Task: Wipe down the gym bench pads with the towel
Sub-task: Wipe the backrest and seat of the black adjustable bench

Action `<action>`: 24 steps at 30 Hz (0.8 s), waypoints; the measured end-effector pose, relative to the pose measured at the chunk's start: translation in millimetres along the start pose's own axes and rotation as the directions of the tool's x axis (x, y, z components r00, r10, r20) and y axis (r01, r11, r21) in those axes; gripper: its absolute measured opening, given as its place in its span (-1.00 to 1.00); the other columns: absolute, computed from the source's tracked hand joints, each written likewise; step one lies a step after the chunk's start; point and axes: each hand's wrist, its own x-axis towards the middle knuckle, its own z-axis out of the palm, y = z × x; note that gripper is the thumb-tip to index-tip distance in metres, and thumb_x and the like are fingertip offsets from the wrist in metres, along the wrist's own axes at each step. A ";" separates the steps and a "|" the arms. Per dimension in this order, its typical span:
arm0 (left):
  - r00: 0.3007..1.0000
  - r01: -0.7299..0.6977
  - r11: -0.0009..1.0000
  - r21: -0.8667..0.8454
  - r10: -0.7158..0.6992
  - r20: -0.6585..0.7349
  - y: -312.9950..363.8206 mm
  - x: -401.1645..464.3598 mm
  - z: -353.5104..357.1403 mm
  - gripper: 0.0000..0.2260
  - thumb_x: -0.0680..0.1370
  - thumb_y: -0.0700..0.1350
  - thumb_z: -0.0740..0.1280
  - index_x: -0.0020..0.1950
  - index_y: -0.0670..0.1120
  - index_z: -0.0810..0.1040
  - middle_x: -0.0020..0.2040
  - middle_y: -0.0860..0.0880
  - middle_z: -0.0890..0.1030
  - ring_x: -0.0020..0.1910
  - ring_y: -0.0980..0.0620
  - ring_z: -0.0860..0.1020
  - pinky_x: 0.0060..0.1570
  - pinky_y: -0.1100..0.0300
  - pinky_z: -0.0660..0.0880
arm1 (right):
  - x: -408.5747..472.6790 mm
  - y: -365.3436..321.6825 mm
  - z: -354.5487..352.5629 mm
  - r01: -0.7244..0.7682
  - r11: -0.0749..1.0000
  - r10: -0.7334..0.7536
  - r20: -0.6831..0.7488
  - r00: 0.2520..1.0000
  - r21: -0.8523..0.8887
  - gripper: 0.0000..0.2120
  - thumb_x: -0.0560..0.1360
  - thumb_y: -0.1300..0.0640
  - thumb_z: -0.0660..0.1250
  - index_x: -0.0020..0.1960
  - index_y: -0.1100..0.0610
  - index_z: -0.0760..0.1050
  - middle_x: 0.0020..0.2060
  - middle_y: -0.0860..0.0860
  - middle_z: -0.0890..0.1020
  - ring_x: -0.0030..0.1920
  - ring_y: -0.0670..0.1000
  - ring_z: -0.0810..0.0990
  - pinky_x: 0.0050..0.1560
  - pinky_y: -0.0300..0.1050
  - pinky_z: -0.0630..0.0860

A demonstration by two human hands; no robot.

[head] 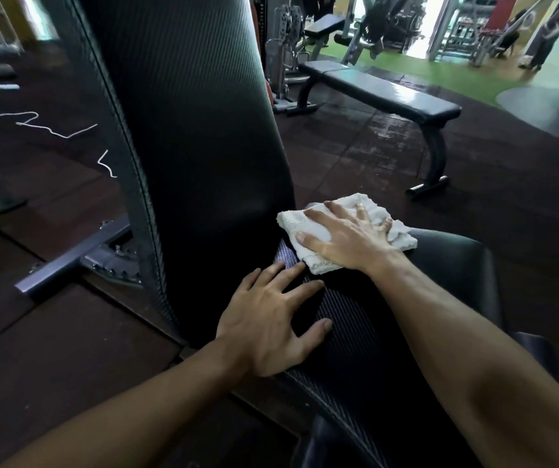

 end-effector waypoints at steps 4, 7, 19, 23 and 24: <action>0.997 -0.037 0.999 -0.019 0.035 -0.072 -2.0 -0.6 3.3 -0.43 0.53 0.39 0.07 0.47 0.19 0.36 0.55 0.05 0.28 0.55 -0.01 0.16 0.51 -0.04 0.11 | -6.2 0.2 1.2 0.027 1.000 -0.027 -0.012 1.000 -0.012 -0.36 0.44 -0.59 -0.01 0.48 -0.45 0.10 0.62 -0.20 0.07 0.61 0.30 -0.09 0.39 0.64 -0.20; 0.979 -0.083 0.996 -0.043 0.074 -0.190 -4.4 -5.2 8.8 -0.50 0.53 0.32 0.18 0.36 0.11 0.52 0.44 0.01 0.43 0.45 -0.04 0.33 0.42 -0.05 0.28 | -14.5 -1.5 3.4 0.034 0.999 -0.034 -0.005 0.999 -0.019 -0.35 0.44 -0.58 -0.01 0.49 -0.45 0.09 0.63 -0.19 0.02 0.62 0.30 -0.12 0.40 0.63 -0.20; 0.870 -0.121 0.865 -0.487 -0.144 -0.471 -21.7 -21.0 -4.1 -0.73 0.58 0.11 0.22 0.14 0.01 0.57 0.16 0.16 0.49 0.17 0.11 0.51 0.13 0.09 0.51 | -125.9 -22.9 11.9 0.105 0.994 -0.105 0.017 0.994 -0.015 -0.33 0.48 -0.56 -0.03 0.53 -0.42 -0.03 0.63 -0.20 -0.08 0.62 0.25 -0.23 0.38 0.62 -0.28; 0.909 -0.078 0.935 -0.346 -0.076 -0.410 -27.2 -22.6 -8.3 -0.71 0.58 0.16 0.18 0.17 0.05 0.54 0.18 0.18 0.48 0.15 0.13 0.50 0.05 0.08 0.54 | -179.0 -15.2 15.5 0.072 0.997 -0.072 0.011 0.997 -0.040 -0.30 0.47 -0.57 -0.02 0.53 -0.44 -0.15 0.63 -0.24 -0.15 0.61 0.19 -0.33 0.40 0.57 -0.33; 0.912 -0.075 0.945 -0.318 -0.064 -0.405 -26.5 -22.6 -8.8 -0.69 0.58 0.16 0.18 0.17 0.04 0.54 0.18 0.17 0.49 0.14 0.13 0.51 0.04 0.11 0.54 | -189.1 -11.6 17.8 0.055 0.997 -0.055 0.010 0.998 -0.053 -0.30 0.46 -0.59 -0.04 0.52 -0.46 -0.18 0.62 -0.25 -0.18 0.60 0.18 -0.34 0.41 0.57 -0.33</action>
